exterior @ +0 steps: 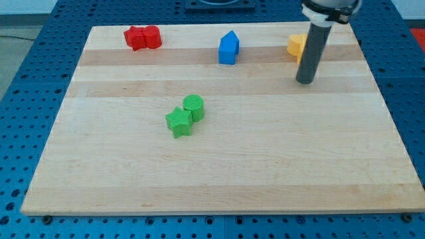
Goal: Separate the yellow hexagon from the yellow heart
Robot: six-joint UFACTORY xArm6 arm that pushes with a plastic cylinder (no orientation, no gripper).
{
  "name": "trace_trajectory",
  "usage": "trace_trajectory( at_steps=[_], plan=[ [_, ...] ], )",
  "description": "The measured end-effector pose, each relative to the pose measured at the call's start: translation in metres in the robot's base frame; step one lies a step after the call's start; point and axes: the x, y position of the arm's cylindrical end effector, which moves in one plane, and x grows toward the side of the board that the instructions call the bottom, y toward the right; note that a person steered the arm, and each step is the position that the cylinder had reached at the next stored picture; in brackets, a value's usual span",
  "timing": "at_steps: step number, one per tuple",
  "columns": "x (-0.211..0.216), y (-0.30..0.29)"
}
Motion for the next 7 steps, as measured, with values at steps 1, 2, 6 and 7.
trace_trajectory(
  at_steps=[1,2,6,7],
  plan=[
    [0.001,0.0],
    [-0.003,0.001],
    [-0.003,-0.005],
    [0.008,0.018]
  ],
)
